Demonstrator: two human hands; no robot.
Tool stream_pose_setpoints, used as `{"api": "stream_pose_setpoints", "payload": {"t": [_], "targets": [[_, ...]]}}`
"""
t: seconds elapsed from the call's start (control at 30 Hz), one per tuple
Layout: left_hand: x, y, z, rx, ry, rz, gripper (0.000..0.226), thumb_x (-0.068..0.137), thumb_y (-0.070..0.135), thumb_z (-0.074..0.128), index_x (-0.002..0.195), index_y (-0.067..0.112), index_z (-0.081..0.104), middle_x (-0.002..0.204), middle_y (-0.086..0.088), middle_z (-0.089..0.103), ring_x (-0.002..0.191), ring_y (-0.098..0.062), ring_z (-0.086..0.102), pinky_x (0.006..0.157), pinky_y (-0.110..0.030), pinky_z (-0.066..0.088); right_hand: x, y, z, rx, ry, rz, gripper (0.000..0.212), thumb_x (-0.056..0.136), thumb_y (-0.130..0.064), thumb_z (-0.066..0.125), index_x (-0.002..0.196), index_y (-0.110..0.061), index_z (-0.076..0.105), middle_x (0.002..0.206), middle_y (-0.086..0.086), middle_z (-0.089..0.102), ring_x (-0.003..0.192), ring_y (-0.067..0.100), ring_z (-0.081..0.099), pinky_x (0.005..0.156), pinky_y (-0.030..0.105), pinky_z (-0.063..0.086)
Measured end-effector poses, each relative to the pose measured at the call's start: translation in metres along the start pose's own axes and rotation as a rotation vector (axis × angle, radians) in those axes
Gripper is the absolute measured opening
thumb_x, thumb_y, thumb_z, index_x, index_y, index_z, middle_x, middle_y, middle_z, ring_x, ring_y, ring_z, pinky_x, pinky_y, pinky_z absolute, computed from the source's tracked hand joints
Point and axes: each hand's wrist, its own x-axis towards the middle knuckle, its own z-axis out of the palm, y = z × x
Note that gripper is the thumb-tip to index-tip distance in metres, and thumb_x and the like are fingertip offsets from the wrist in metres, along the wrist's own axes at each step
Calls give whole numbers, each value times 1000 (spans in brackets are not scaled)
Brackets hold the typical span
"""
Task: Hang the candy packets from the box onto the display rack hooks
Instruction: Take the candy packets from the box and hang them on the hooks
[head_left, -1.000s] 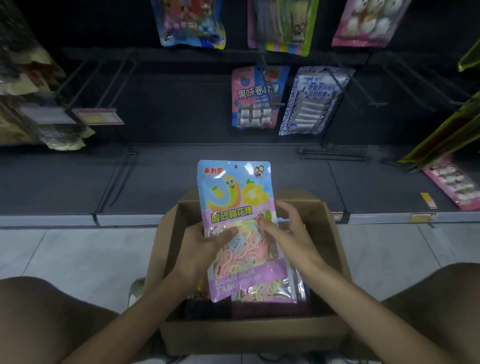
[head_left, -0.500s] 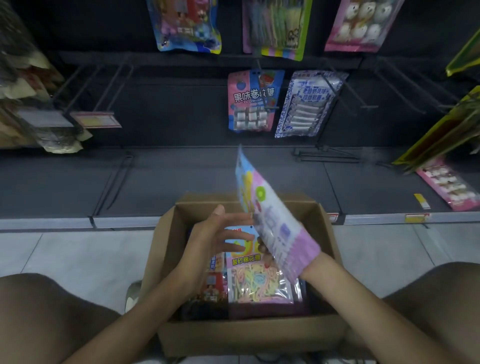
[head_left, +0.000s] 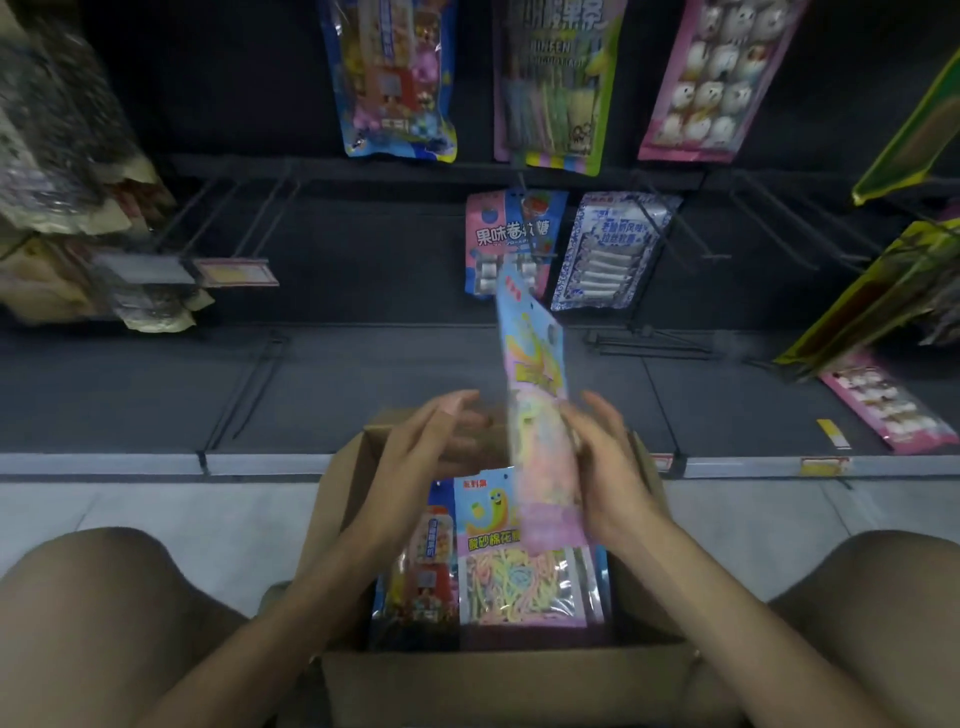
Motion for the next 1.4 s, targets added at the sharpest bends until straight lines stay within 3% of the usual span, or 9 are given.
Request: {"api": "stream_pose_setpoints", "payload": {"t": [0.1, 0.17, 0.3, 0.53, 0.67, 0.83, 1.0, 1.17, 1.4], "targets": [[5, 13, -1, -115, 2, -104, 33, 107, 45, 53, 113, 24, 78, 113, -5, 79, 111, -29, 74, 93, -46, 60, 4, -5, 2, -85, 71, -159, 79, 78, -34, 93, 143, -28, 48, 126, 6, 75, 109, 26, 77, 95, 51, 61], [9, 18, -4, 22, -13, -19, 20, 103, 38, 65, 118, 27, 73, 116, 3, 79, 109, -21, 76, 92, -46, 59, 4, -11, 6, -118, 49, -188, 88, 69, -49, 96, 141, -26, 51, 127, 5, 75, 110, 27, 76, 96, 58, 60], [6, 41, -6, 39, 78, 56, 19, 97, 9, 72, 115, 17, 70, 106, 2, 81, 99, -22, 78, 75, -33, 64, -17, -39, 21, -238, 33, -299, 36, 91, -31, 83, 120, -16, 67, 108, 1, 80, 98, 24, 79, 75, 39, 65], [-8, 112, -15, -63, 81, 143, 23, 97, 8, 72, 120, 5, 70, 113, -14, 78, 104, -37, 76, 91, -57, 61, -70, -135, 49, -220, -62, -489, 32, 91, -21, 81, 118, -16, 64, 89, -8, 79, 76, 4, 77, 61, 17, 57], [-12, 156, -15, -37, 52, 240, 22, 98, 9, 70, 120, 8, 70, 110, -9, 80, 100, -29, 78, 85, -48, 64, -88, -177, 70, -251, -110, -552, 39, 90, -27, 82, 124, -12, 70, 112, 5, 80, 98, 24, 79, 80, 36, 65], [-14, 188, -15, -88, 10, 308, 25, 98, 2, 68, 122, 6, 69, 114, -13, 79, 104, -34, 77, 92, -52, 60, -109, -219, 91, -268, -154, -608, 24, 93, -23, 80, 114, -12, 75, 100, 4, 82, 78, 18, 78, 62, 28, 60], [-19, 216, -21, -49, -45, 363, 24, 97, 16, 72, 121, 11, 71, 113, -5, 80, 106, -28, 77, 92, -45, 59, -122, -240, 103, -289, -157, -664, 27, 91, -15, 80, 117, -6, 73, 107, 10, 81, 99, 33, 78, 89, 49, 64], [-5, 254, -28, -109, -5, 455, 28, 97, 26, 72, 121, 14, 72, 114, -4, 80, 106, -27, 76, 98, -48, 58, -113, -248, 112, -299, -135, -669, 26, 92, -18, 80, 115, -8, 73, 106, 11, 81, 102, 39, 77, 93, 61, 61], [49, 305, -22, -303, 66, 425, 34, 87, 24, 81, 113, 2, 76, 108, -19, 79, 102, -38, 76, 98, -59, 58, -74, -268, 134, -307, -128, -677, 17, 93, -20, 79, 107, -10, 75, 102, 8, 81, 102, 35, 77, 92, 52, 63]]}}
